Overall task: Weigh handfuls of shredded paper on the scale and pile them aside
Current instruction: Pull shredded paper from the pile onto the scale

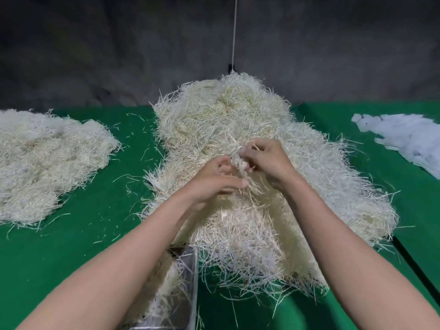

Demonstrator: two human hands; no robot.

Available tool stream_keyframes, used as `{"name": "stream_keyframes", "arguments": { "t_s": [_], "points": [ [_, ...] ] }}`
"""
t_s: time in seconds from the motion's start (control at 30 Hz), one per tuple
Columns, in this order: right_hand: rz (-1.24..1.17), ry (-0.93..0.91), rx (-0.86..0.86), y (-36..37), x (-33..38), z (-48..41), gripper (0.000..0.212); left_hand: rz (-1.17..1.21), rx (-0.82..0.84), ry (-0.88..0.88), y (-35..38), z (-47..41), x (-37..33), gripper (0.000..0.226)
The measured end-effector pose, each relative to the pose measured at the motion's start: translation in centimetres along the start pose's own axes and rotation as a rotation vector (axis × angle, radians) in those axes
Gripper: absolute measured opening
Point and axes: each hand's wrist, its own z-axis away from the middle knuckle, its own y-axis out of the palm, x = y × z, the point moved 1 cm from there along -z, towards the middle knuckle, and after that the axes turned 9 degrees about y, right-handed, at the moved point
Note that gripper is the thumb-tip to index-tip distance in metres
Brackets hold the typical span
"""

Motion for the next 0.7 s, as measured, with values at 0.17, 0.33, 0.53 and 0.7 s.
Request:
{"name": "stream_keyframes", "arguments": {
  "t_s": [0.17,0.33,0.53,0.7],
  "points": [
    [-0.111,0.014,0.158,-0.2,2.4,-1.1,0.017,0.046,-0.270,0.021,1.2,-3.9,-1.1,0.032],
    [-0.034,-0.193,-0.084,-0.9,0.1,-2.4,0.017,0.415,-0.350,0.007,-0.4,-5.2,-1.6,0.003],
    [1.169,-0.247,0.041,-1.9,-7.8,-3.4,0.037,0.529,-0.512,0.066,-3.1,-6.1,-3.4,0.013],
    [1.204,-0.150,-0.098,-6.0,-9.1,-4.7,0.034,0.403,-0.616,0.090,-4.6,-5.4,-2.3,0.017]
  ]
}}
